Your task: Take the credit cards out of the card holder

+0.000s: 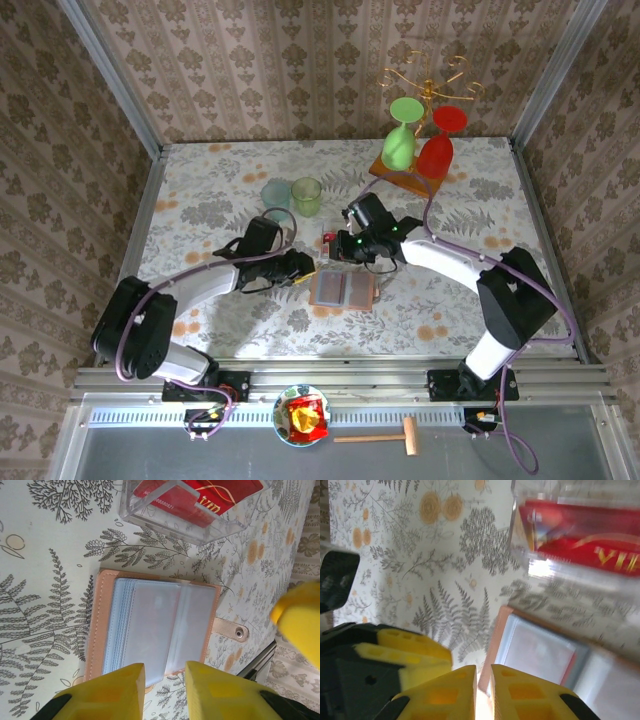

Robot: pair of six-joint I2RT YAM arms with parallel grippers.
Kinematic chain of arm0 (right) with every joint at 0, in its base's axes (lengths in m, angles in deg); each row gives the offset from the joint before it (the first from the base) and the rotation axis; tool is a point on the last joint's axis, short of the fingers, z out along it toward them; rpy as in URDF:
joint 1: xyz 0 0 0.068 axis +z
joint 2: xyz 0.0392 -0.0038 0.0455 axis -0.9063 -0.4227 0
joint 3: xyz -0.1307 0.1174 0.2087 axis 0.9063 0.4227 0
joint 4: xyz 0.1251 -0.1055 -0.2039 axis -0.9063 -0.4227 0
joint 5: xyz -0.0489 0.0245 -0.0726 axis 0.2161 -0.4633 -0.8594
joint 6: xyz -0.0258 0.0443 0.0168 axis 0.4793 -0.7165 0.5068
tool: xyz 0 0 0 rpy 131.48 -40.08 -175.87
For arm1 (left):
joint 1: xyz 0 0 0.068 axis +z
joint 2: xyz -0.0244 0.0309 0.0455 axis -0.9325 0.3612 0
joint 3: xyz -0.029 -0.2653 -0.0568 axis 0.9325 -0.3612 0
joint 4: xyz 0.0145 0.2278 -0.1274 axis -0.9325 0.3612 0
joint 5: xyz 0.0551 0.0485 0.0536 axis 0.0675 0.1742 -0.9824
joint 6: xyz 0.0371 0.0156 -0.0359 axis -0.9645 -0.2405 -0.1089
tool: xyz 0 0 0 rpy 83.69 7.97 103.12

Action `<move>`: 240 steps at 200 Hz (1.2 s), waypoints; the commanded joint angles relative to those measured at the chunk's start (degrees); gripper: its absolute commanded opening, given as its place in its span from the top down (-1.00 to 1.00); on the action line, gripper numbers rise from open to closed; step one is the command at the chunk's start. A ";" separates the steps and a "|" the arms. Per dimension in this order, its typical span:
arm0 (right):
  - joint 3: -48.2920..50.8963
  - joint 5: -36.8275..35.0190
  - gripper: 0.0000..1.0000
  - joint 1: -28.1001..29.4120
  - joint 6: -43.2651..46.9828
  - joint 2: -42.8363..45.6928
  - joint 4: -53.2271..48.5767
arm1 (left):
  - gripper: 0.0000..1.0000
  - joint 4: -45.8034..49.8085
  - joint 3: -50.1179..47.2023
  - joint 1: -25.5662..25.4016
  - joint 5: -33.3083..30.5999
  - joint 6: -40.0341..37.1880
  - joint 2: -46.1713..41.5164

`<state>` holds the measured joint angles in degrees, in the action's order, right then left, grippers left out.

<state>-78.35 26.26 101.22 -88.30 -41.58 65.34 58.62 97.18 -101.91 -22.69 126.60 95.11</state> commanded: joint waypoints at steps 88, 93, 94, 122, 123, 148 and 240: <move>4.67 1.88 0.58 1.70 -11.83 2.78 0.74 | 0.42 -7.45 -3.62 -1.63 1.22 3.69 3.44; 4.99 1.88 0.57 1.67 -11.84 2.77 0.82 | 0.42 -7.61 -3.81 -1.72 1.23 3.76 3.45; 5.03 1.88 0.57 1.66 -11.87 2.77 0.82 | 0.42 -7.61 -3.83 -1.77 1.22 3.74 3.44; 6.28 1.69 0.53 1.70 -11.77 2.72 0.74 | 0.42 -7.63 -4.71 -2.07 0.99 3.81 3.42; 6.28 1.73 0.53 1.68 -11.79 2.70 0.74 | 0.42 -7.67 -4.71 -2.07 0.97 3.86 3.43; 6.78 2.08 0.50 1.71 -11.81 1.91 0.98 | 0.41 -8.08 -4.98 -2.16 1.11 4.16 4.35; 7.56 3.53 0.41 1.74 -11.81 -0.78 1.62 | 0.38 -7.59 -5.40 -2.87 0.91 3.96 6.36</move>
<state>-71.20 28.24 102.71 -99.36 -41.20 66.85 51.34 92.86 -104.46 -22.01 130.21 101.63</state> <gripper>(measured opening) 0.286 0.307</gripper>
